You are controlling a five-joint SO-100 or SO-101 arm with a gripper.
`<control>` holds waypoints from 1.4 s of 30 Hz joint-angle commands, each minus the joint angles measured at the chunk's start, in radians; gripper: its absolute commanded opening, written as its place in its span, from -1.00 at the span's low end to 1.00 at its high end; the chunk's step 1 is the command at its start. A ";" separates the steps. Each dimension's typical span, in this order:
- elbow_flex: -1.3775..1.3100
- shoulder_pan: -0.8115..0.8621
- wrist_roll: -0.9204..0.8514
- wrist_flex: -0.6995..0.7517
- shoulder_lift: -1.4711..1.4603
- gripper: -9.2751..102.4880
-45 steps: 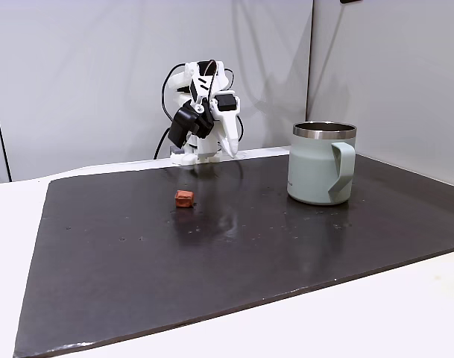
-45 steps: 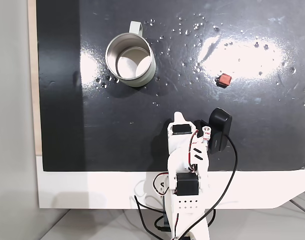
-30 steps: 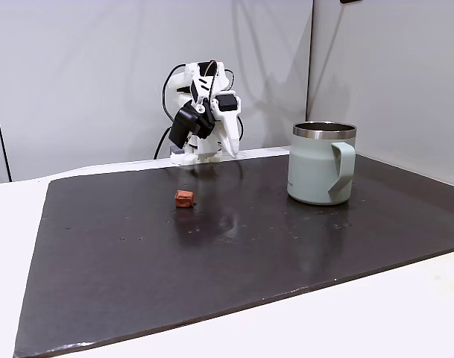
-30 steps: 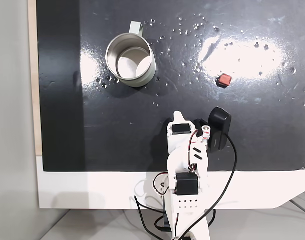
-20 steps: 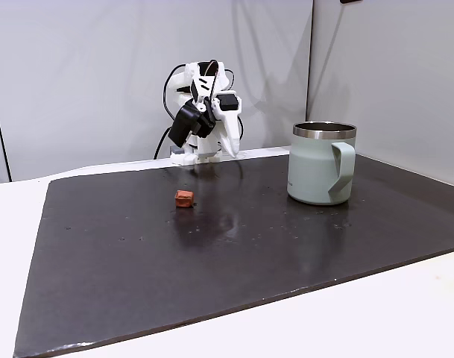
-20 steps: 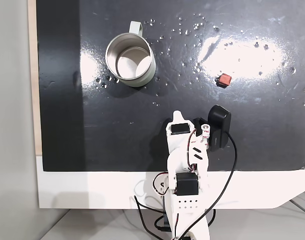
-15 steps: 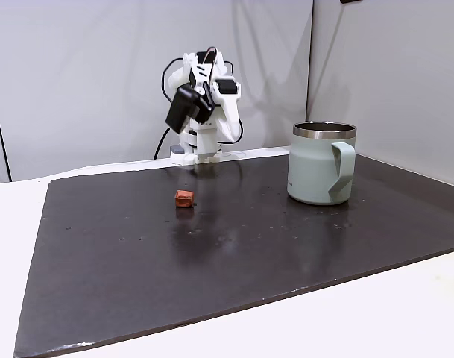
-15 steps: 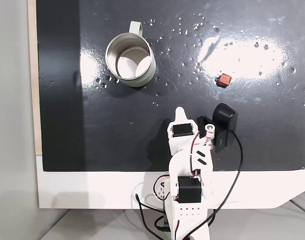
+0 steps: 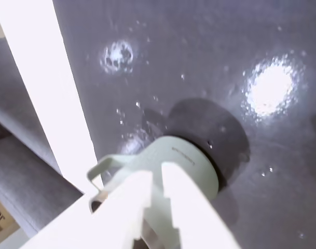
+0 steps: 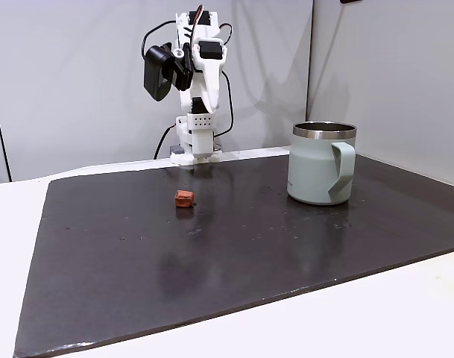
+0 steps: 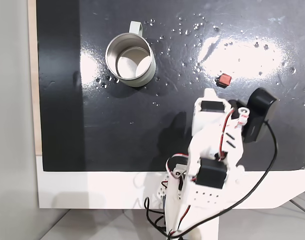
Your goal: Grasp a cube and put it in the cup.
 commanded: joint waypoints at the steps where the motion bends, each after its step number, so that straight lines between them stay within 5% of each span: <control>1: -0.153 0.034 -0.014 -0.003 -0.132 -0.83; 7: -0.356 0.086 0.008 0.097 -0.425 -0.83; 15: -0.755 0.120 0.107 0.423 -0.868 -0.83; 28: -0.960 0.156 0.166 0.469 -0.985 -0.83; 35: -0.963 0.175 0.166 0.468 -1.019 -0.25; 42: -0.963 0.186 0.150 0.472 -1.066 -0.20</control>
